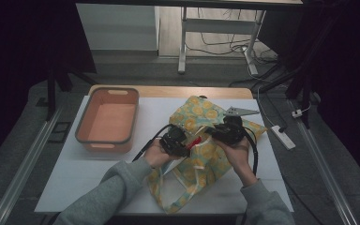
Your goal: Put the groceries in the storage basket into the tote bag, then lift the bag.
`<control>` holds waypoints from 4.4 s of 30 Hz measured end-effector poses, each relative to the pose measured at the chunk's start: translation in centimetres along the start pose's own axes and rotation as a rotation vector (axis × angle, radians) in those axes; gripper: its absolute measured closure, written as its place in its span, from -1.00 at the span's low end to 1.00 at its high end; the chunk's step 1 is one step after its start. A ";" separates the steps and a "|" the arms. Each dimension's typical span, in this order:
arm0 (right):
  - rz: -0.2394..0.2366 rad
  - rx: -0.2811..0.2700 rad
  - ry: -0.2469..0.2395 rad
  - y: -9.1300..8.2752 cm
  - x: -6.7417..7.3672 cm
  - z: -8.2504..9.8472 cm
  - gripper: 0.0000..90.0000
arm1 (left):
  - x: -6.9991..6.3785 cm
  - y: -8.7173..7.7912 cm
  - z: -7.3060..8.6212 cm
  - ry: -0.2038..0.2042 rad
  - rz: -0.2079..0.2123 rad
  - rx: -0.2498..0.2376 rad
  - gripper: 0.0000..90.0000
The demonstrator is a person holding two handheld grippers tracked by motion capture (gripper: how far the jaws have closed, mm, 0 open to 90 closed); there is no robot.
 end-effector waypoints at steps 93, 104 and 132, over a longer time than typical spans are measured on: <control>0.053 0.129 -0.001 -0.6 -1.8 4.0 0.95 | 3.4 -7.5 5.9 0.033 -0.195 -0.083 -0.36; 0.057 0.134 0.009 -0.8 -2.1 4.1 0.94 | 3.7 -4.1 5.0 0.032 -0.238 -0.028 0.03; 0.101 0.131 0.021 -9.3 2.7 10.3 -0.33 | 5.4 -7.7 7.3 -0.057 -0.084 -0.089 0.96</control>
Point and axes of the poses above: each handheld gripper's, and its own axes: y roughly forward along the jaws, z roughly out of its underside, x roughly to its left, the point moved 3 cm from there along y, roughly forward along the jaws, and after that the axes turned 3 degrees about -z, right-handed, at the moved point
